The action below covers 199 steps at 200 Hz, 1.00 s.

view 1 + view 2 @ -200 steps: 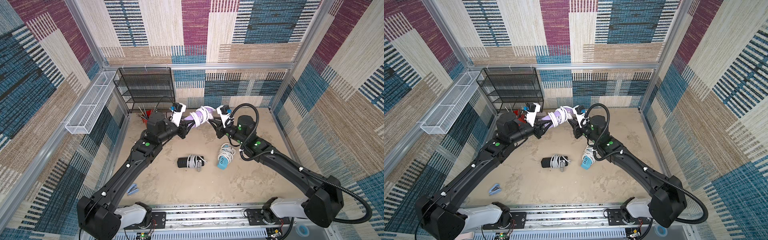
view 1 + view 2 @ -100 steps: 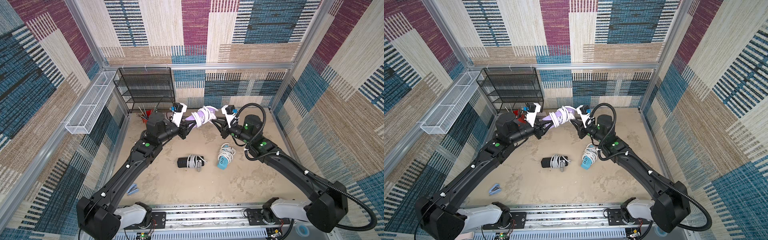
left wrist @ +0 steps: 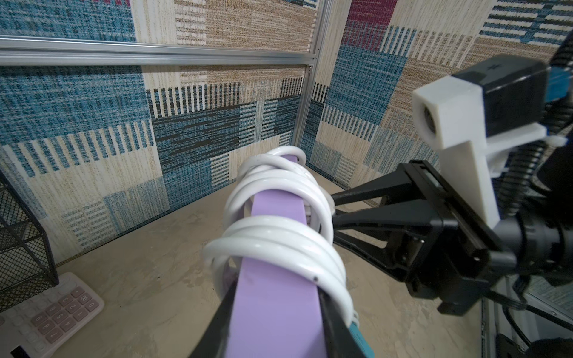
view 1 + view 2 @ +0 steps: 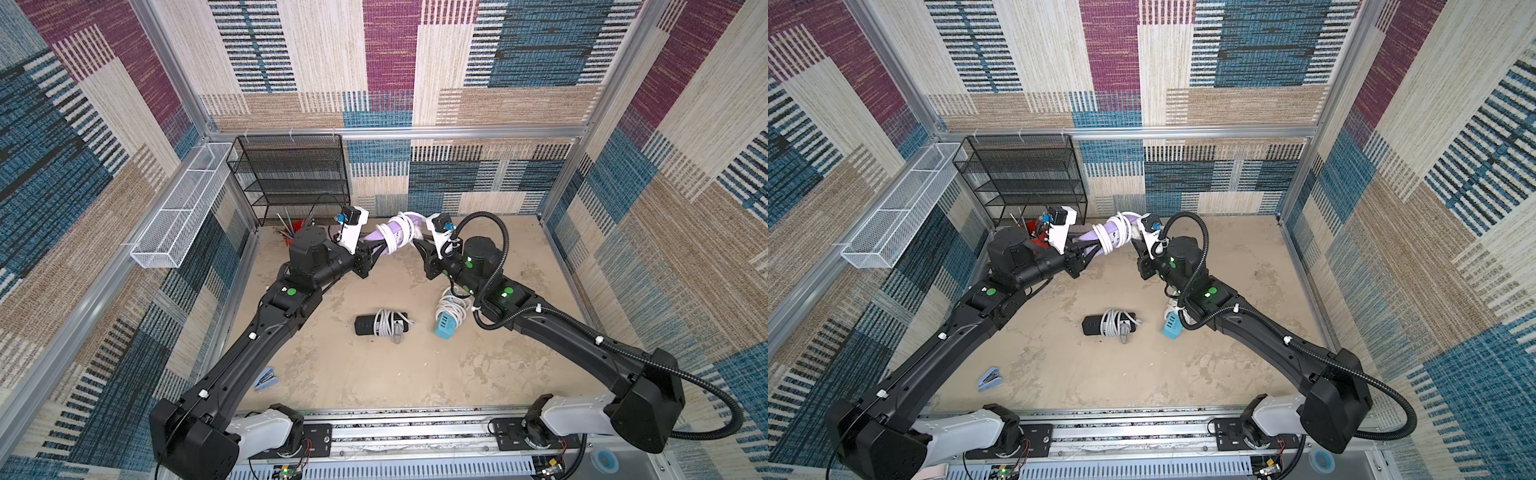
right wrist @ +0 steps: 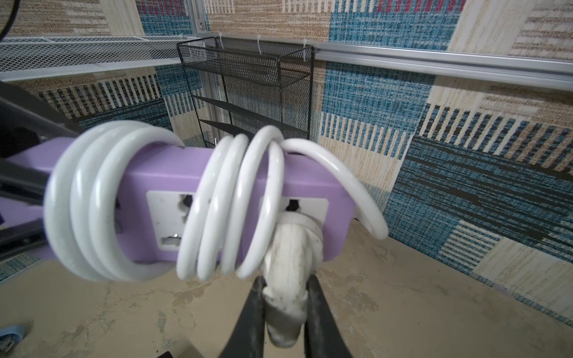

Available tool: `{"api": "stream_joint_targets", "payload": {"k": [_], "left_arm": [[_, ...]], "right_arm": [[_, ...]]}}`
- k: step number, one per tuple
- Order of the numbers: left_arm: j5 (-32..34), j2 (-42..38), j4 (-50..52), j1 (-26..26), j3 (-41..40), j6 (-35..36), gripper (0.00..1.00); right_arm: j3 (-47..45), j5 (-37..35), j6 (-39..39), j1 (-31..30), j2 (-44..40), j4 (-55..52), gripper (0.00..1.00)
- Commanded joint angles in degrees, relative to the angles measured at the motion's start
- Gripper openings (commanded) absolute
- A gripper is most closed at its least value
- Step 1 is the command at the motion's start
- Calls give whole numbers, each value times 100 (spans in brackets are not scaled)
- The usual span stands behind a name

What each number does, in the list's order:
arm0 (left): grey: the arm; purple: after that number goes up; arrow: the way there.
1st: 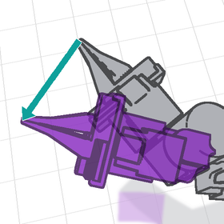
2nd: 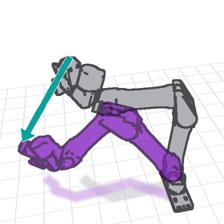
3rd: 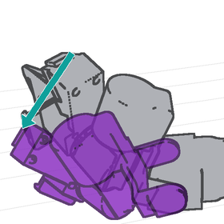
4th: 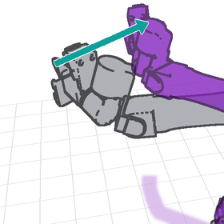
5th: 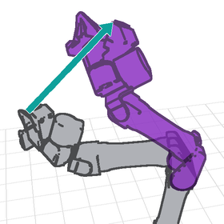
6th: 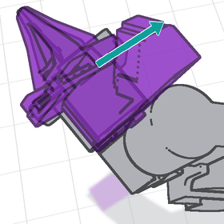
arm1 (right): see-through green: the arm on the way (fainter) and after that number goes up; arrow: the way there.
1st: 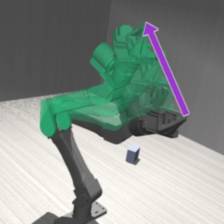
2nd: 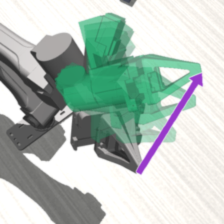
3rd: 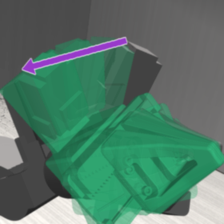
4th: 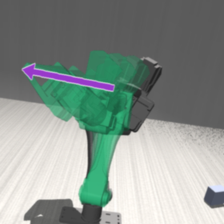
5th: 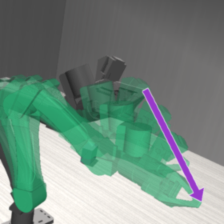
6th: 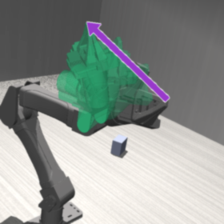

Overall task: Unwrap the cord wrapped around the power strip
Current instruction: Remove the plug from the socket.

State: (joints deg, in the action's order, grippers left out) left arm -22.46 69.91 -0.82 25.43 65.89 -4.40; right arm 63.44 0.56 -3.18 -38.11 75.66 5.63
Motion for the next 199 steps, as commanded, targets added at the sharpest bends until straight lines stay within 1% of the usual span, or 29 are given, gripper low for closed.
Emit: {"api": "stream_joint_targets", "payload": {"k": [1,18,31,48,66,72,83,89,111,130,162,181,199], "left_arm": [[312,22,-327,1,17,9,0],[337,17,-285,-8,37,19,0],[379,39,-246,-19,70,6,0],[437,80,-161,-24,144,-32,0],[484,131,-108,-33,197,-89,0],[511,140,-110,-40,198,-124,0],[549,161,-94,-50,228,-161,0],[582,169,-70,-48,235,-181,0],[635,191,15,-59,299,-201,0],[670,189,21,-70,295,-203,0],[568,105,-135,-119,192,-230,0],[488,54,-283,-176,121,-288,0],[287,28,-484,-263,25,-378,0]], "right_arm": [[-79,1327,20,464,-233,362,0],[-113,1787,76,941,-353,300,0],[-113,2032,65,1192,-392,217,0],[-78,2113,31,1271,-390,160,0],[-105,2335,151,1190,-369,295,0],[-116,2243,115,1019,-362,327,0],[-93,1709,-96,559,-317,320,0],[-44,1546,-174,367,-265,317,0],[81,1565,-96,41,-45,320,0],[-2,1495,-15,18,-81,427,0],[-226,894,-87,57,-358,472,0],[-576,629,4,117,-623,718,0],[-979,640,47,125,-939,1029,0]]}}
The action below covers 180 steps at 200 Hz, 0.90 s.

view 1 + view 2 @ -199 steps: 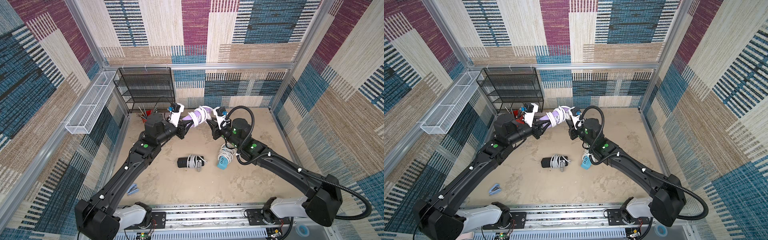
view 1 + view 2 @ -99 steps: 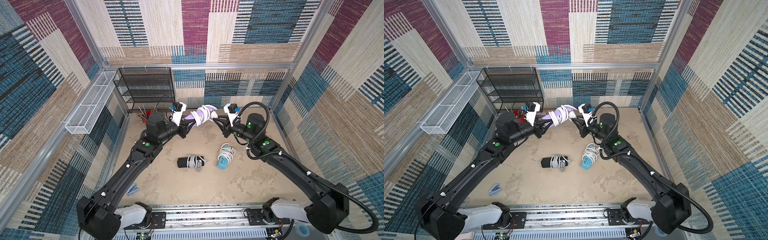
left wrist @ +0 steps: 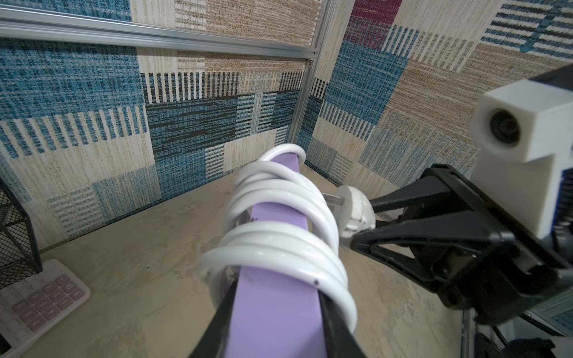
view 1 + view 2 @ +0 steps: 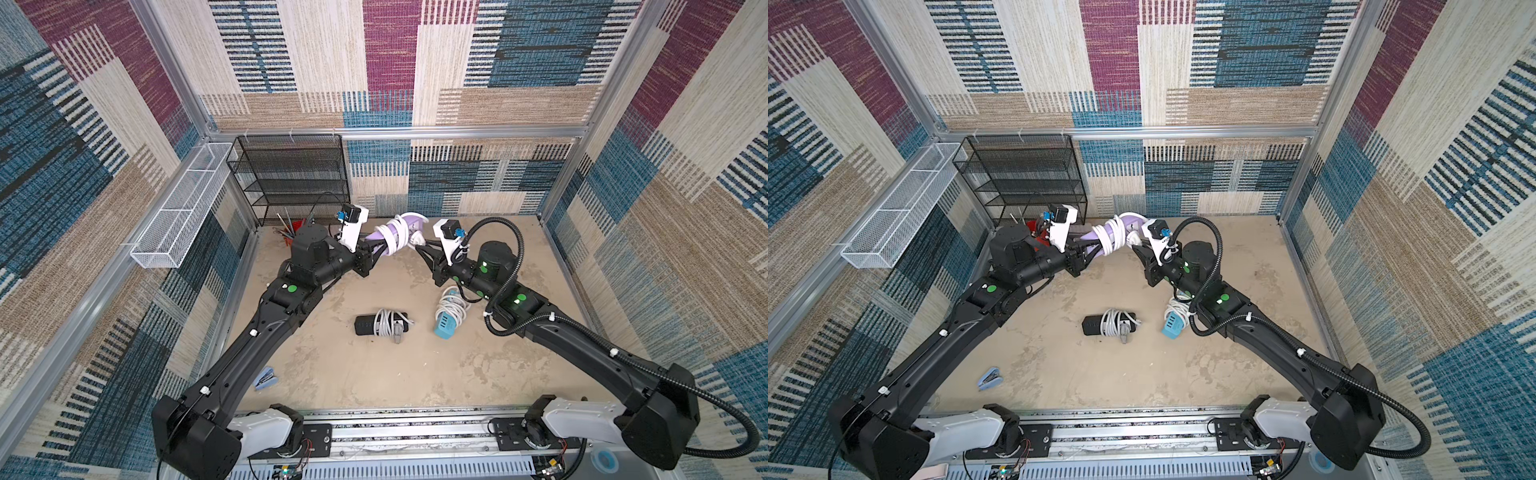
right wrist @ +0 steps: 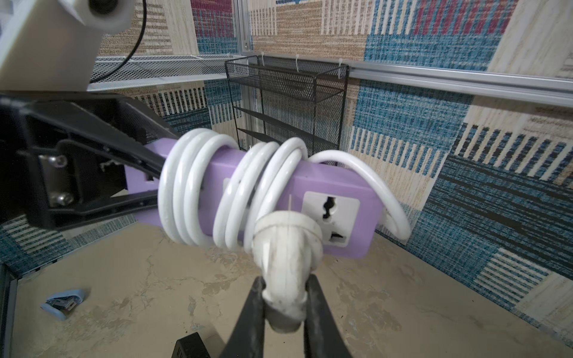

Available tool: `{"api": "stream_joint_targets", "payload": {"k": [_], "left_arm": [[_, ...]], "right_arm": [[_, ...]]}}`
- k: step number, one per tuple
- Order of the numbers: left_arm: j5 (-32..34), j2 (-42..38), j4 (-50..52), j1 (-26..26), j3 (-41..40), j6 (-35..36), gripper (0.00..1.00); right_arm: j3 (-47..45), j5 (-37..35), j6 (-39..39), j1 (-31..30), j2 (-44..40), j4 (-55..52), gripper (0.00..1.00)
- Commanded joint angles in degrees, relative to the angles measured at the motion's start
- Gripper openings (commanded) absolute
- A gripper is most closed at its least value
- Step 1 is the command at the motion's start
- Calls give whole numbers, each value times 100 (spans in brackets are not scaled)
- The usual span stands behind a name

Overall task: Unwrap the cord wrapped around the power strip
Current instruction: Remove the plug from the socket, then unwrap the power cord from the power strip.

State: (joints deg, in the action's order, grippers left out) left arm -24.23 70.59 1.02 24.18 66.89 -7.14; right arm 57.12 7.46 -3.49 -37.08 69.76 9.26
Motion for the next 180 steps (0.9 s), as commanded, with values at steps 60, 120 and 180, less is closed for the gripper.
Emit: {"api": "stream_joint_targets", "payload": {"k": [60,120,180], "left_arm": [[318,57,-502,-310,238,-157,0],[-67,232,-302,-320,864,506,0],[-1046,746,220,-326,1748,483,0]], "right_arm": [[-1286,764,-257,9,-731,947,64],[-1559,661,29,567,-1465,1176,98],[-1390,1629,431,1723,-1153,1553,98]]}}
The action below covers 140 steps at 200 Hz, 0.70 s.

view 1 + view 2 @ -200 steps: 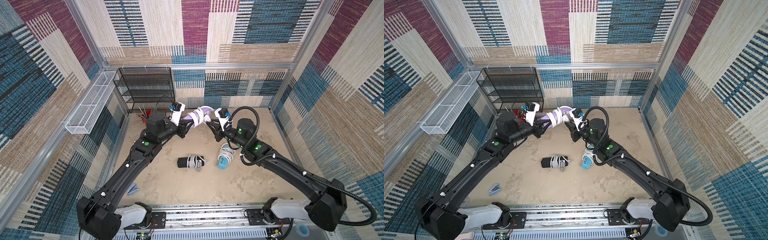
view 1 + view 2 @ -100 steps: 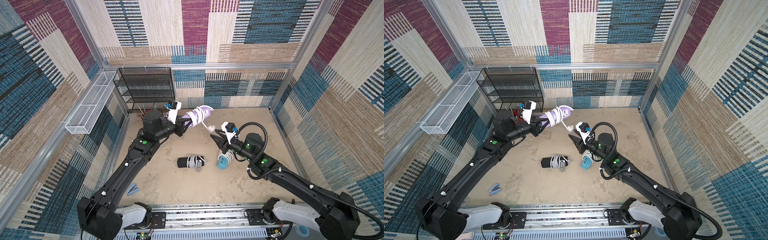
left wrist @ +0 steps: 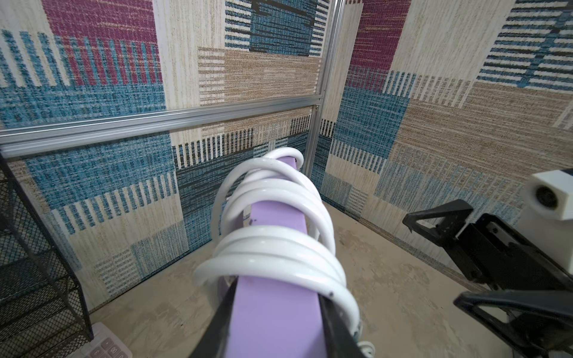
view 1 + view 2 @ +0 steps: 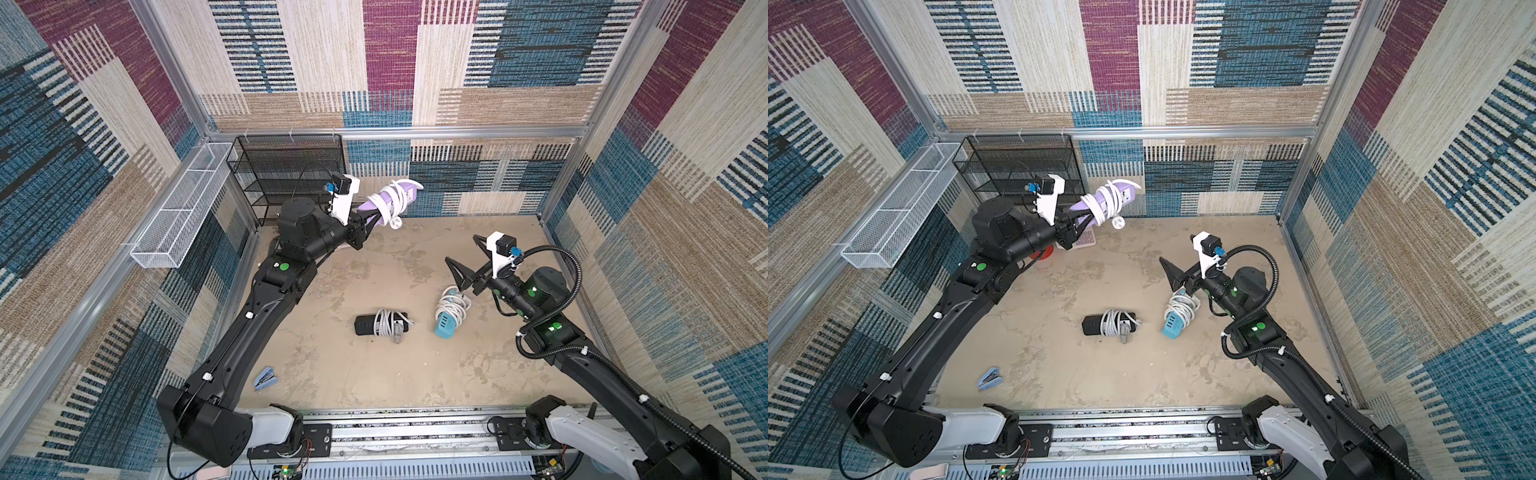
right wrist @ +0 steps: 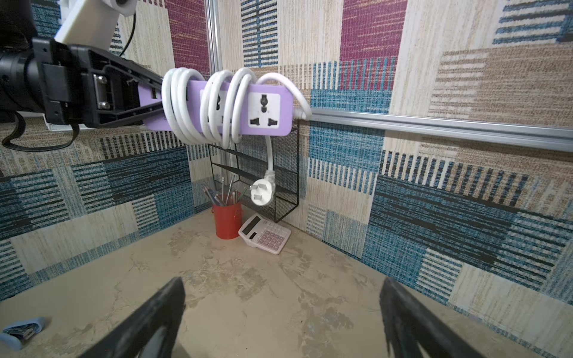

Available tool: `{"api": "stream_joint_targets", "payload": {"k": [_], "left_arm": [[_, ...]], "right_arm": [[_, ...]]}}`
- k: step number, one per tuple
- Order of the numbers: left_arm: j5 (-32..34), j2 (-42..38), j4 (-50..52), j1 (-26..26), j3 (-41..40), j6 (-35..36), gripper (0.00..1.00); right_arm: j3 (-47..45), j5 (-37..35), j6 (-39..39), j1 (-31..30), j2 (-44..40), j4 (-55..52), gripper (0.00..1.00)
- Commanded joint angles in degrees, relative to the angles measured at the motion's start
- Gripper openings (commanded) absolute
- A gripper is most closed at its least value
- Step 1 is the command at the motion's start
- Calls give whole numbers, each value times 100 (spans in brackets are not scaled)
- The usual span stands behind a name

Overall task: Unwrap the cord wrapped around the power strip
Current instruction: Unwrap the power cord from the power strip.

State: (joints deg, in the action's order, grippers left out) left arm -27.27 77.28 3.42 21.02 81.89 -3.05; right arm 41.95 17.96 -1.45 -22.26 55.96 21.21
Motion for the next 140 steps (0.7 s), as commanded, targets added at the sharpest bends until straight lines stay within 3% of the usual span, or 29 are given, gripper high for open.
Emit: {"api": "stream_joint_targets", "payload": {"k": [1,48,77,140], "left_arm": [[-774,81,-23,-9,258,66,0],[-1434,-75,-26,-2,133,-93,0],[-1730,-70,-17,-6,89,-129,0],[-2330,-76,-220,-8,62,-382,0]], "right_arm": [[132,605,230,253,241,366,98],[448,2444,847,932,1085,998,98],[1084,3619,1108,1031,1904,1135,98],[1791,4424,1632,1022,3005,1865,98]]}}
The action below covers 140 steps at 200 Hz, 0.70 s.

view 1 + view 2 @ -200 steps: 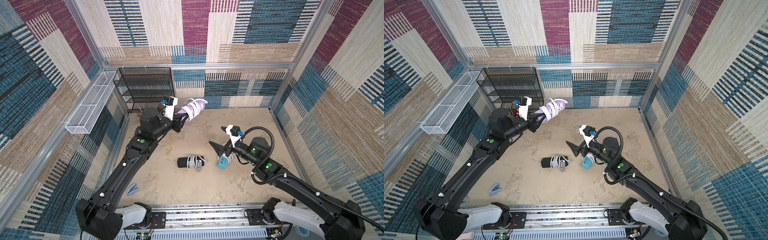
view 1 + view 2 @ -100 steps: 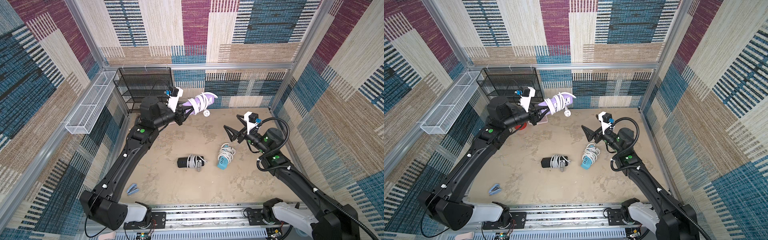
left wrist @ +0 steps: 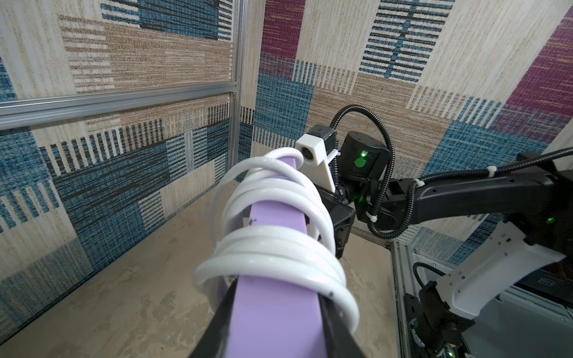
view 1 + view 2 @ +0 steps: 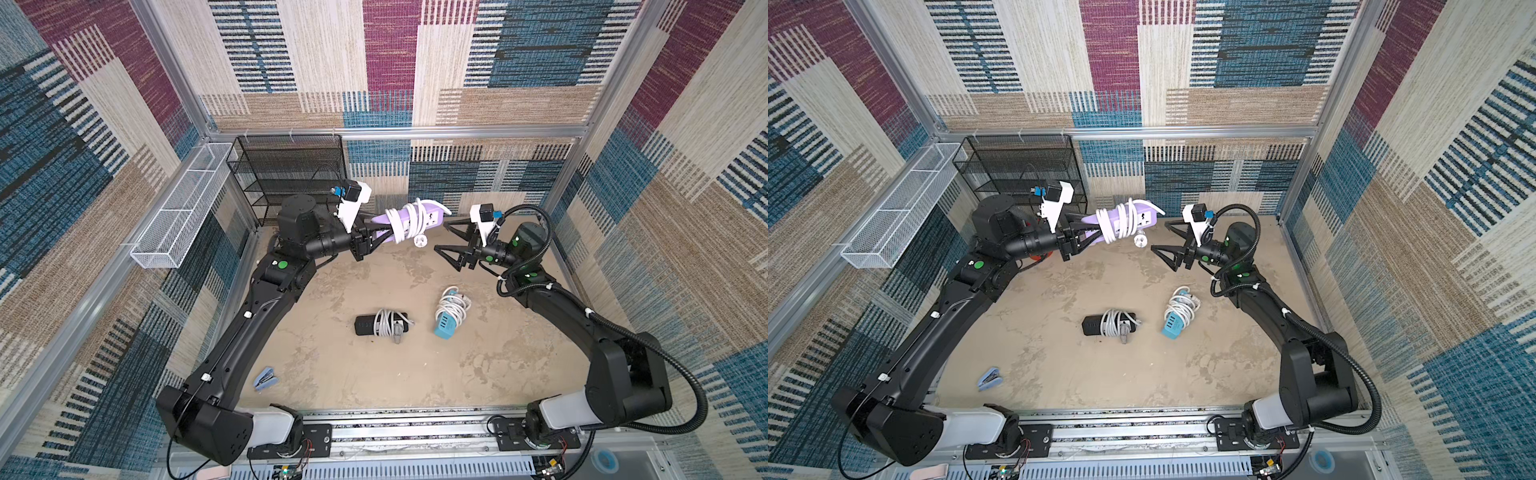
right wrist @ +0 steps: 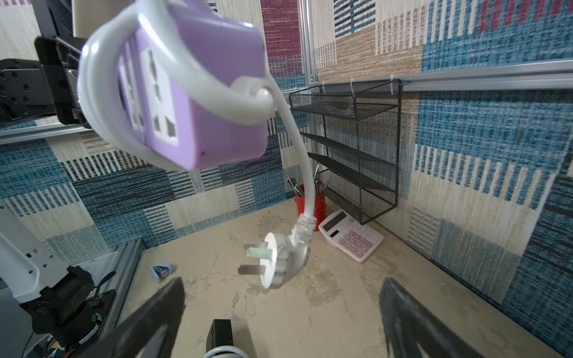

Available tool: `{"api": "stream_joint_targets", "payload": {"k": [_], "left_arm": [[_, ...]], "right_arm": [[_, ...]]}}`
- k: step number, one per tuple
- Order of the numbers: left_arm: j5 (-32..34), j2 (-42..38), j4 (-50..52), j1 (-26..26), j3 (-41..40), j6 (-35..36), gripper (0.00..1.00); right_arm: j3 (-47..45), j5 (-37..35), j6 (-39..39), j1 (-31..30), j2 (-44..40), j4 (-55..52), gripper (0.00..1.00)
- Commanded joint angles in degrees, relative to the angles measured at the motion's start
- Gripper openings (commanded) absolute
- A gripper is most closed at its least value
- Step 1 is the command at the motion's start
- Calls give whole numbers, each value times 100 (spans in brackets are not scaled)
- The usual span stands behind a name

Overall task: Unwrap the cord wrapped around the power strip
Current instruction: Unwrap the power cord from the power strip.

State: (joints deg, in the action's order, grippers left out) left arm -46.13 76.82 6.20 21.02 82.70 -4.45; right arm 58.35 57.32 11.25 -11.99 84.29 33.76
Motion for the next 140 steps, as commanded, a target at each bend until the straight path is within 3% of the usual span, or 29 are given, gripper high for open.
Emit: {"api": "stream_joint_targets", "payload": {"k": [1,92,140], "left_arm": [[-451,-24,-502,-4,-13,-246,0],[-930,10,-723,-6,-58,-531,0],[-1037,22,-839,8,-104,-633,0]], "right_arm": [[155,493,370,-5,183,621,98],[721,825,862,-132,805,1156,99],[1011,895,1014,-174,1051,1307,89]]}}
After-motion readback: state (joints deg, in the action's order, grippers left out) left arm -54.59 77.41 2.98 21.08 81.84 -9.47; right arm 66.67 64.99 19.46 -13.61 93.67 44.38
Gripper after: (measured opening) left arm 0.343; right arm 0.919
